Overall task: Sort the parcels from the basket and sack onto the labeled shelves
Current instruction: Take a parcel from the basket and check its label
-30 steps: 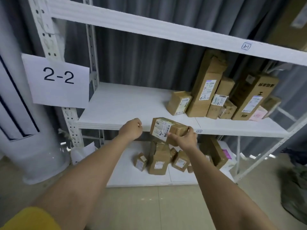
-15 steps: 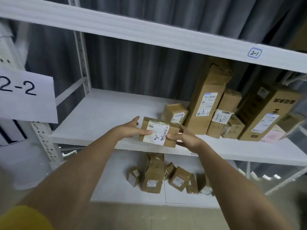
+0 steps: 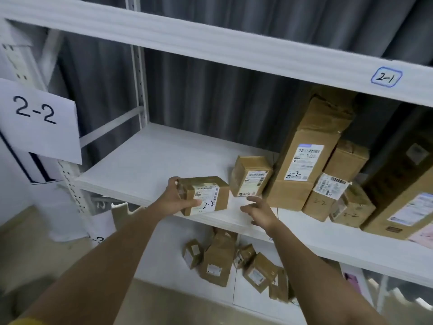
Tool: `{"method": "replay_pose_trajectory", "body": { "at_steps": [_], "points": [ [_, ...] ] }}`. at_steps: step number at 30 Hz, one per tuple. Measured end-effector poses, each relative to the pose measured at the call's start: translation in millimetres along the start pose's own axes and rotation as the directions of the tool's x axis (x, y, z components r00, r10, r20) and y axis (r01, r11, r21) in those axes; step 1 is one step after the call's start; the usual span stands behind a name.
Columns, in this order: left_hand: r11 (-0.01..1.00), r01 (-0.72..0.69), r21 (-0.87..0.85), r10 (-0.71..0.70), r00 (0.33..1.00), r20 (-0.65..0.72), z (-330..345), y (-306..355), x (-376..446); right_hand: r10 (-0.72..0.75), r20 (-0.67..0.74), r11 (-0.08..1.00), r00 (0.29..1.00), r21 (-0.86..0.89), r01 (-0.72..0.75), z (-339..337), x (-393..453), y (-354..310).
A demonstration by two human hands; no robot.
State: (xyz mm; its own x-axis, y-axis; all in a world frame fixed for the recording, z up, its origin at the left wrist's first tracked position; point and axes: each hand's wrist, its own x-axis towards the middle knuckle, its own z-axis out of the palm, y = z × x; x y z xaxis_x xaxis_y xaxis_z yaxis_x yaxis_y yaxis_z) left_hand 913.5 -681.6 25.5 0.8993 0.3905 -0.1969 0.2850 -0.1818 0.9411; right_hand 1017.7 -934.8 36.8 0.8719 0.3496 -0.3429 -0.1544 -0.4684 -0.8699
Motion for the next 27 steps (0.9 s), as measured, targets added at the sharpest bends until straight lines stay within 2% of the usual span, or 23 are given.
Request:
{"method": "replay_pose_trajectory", "body": {
  "at_steps": [3,7,11,14,16,19,27],
  "points": [
    [1.0,-0.022,-0.018,0.022,1.0,-0.01,8,-12,0,-0.081,-0.111,0.991,0.991,-0.113,0.068,6,6,15],
    [0.998,-0.057,0.002,0.057,0.998,-0.033,26,-18,-3,-0.141,-0.133,0.974,0.981,-0.196,0.114,9,4,26],
    [0.979,0.009,0.204,0.032,0.98,-0.195,43,-20,-6,-0.145,-0.131,0.97,0.981,-0.214,0.115,9,8,31],
    [0.927,-0.004,0.376,0.116,0.954,-0.276,53,-15,-11,-0.141,-0.141,0.969,0.98,-0.222,0.108,9,11,36],
    [0.875,-0.045,0.482,0.199,0.941,-0.275,57,-13,-11,-0.137,-0.151,0.97,0.979,-0.223,0.101,10,12,37],
    [0.831,-0.03,0.556,0.23,0.928,-0.294,60,-9,-4,-0.139,-0.163,0.97,0.977,-0.222,0.101,11,12,37],
    [0.761,0.031,0.648,0.193,0.943,-0.271,58,8,35,-0.124,-0.216,0.973,0.968,-0.22,0.075,1,14,36]
  ]
}}
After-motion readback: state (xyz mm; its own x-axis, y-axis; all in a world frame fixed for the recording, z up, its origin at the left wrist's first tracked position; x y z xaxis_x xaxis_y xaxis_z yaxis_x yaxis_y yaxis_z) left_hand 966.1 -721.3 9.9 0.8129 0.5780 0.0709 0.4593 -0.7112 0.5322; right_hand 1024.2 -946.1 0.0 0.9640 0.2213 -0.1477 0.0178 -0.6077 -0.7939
